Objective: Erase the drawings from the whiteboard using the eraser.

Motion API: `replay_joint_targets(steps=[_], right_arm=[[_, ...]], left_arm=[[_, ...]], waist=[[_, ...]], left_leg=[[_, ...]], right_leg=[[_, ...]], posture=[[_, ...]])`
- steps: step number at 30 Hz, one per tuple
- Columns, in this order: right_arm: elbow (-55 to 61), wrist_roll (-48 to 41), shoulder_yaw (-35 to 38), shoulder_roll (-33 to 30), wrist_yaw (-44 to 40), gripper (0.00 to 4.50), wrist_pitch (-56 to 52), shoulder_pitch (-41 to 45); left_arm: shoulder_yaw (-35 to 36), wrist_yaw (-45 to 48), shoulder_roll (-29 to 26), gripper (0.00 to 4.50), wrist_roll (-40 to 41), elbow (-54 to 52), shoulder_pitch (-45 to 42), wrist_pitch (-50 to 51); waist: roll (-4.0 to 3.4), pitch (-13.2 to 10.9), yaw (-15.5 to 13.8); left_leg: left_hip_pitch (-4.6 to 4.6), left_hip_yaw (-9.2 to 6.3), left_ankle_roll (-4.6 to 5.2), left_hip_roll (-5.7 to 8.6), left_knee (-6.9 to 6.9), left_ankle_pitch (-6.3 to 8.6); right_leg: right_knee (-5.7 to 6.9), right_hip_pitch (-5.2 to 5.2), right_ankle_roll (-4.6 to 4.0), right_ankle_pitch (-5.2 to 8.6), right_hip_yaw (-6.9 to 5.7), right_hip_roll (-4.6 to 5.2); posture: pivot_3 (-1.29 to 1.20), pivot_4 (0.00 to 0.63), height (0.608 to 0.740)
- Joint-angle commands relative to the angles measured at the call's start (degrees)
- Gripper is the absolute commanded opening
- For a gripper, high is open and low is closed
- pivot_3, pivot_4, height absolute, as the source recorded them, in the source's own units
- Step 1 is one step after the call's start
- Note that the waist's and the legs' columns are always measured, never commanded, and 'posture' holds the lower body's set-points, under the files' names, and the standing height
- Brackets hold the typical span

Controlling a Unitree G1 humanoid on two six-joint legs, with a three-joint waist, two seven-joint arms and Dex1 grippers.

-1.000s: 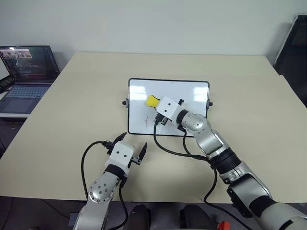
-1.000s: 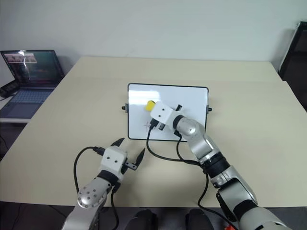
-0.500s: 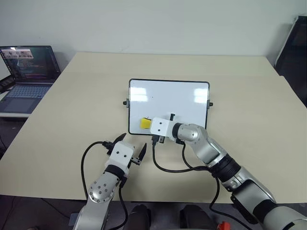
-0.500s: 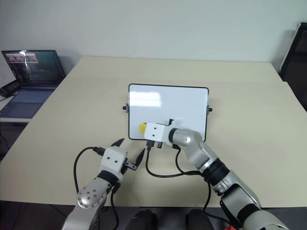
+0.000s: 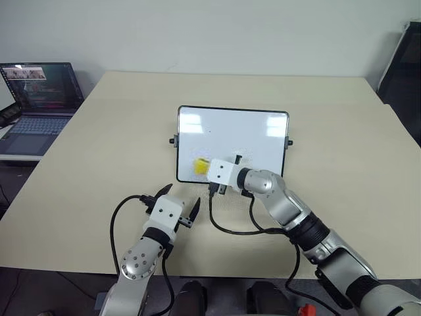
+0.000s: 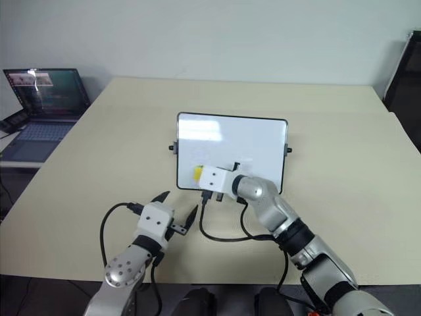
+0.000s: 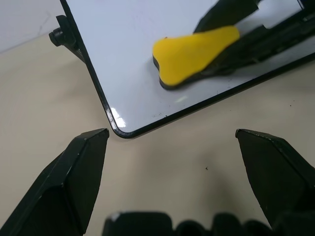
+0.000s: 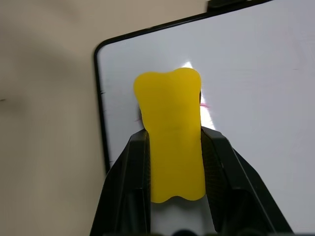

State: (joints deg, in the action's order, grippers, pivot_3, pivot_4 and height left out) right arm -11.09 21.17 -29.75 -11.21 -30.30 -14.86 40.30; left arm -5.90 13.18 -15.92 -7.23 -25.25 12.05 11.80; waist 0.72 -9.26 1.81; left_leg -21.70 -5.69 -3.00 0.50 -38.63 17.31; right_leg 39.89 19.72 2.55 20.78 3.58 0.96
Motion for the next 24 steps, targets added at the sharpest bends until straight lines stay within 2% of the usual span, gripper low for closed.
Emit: replay_joint_targets(steps=[1, 6, 18, 24], right_arm=[[-2.16, 1.01, 3.91, -0.77, 3.64, 1.12, -1.08, 1.18], [-2.54, 0.86, 3.21, -0.4, 3.53, 1.12, -0.61, 0.73], [3.33, 1.34, -3.19, -4.57, -9.47, 1.12, -1.87, -4.8], [2.68, 2.13, -3.47, -4.68, -10.16, 1.12, -2.34, -3.75]], left_arm=[[-0.04, 0.03, 0.05, 4.5, -0.1, -2.2, -0.38, -1.52], [-0.19, 0.15, 0.11, 4.5, 0.05, -1.93, -0.68, -1.62], [0.05, 0.19, -0.13, 4.5, 0.14, -2.17, 0.07, -1.62], [-0.09, -0.03, 0.05, 4.5, -0.04, -1.75, -0.06, -1.82]], waist=[[-0.01, -0.01, -0.04], [-0.02, -0.01, 0.0], [0.0, 0.0, 0.05], [0.0, 0.0, -0.01]], left_leg=[[0.01, -0.02, 0.0, 0.0, 0.0, 0.0], [0.01, -0.01, 0.0, 0.0, 0.01, 0.0], [0.02, 0.01, -0.03, 0.0, 0.33, -0.04], [0.02, -0.04, -0.08, 0.0, 0.61, -0.12]], right_leg=[[0.0, -0.01, 0.0, 0.0, -0.02, 0.0], [0.0, -0.03, 0.0, 0.0, -0.01, 0.0], [-0.23, -0.14, 0.0, 0.0, 0.01, 0.02], [-0.47, -0.12, -0.01, 0.0, -0.04, 0.03]], posture=[[0.0, 0.15, 0.74], [0.0, 0.15, 0.74], [0.0, 0.15, 0.74], [0.0, 0.15, 0.74]])
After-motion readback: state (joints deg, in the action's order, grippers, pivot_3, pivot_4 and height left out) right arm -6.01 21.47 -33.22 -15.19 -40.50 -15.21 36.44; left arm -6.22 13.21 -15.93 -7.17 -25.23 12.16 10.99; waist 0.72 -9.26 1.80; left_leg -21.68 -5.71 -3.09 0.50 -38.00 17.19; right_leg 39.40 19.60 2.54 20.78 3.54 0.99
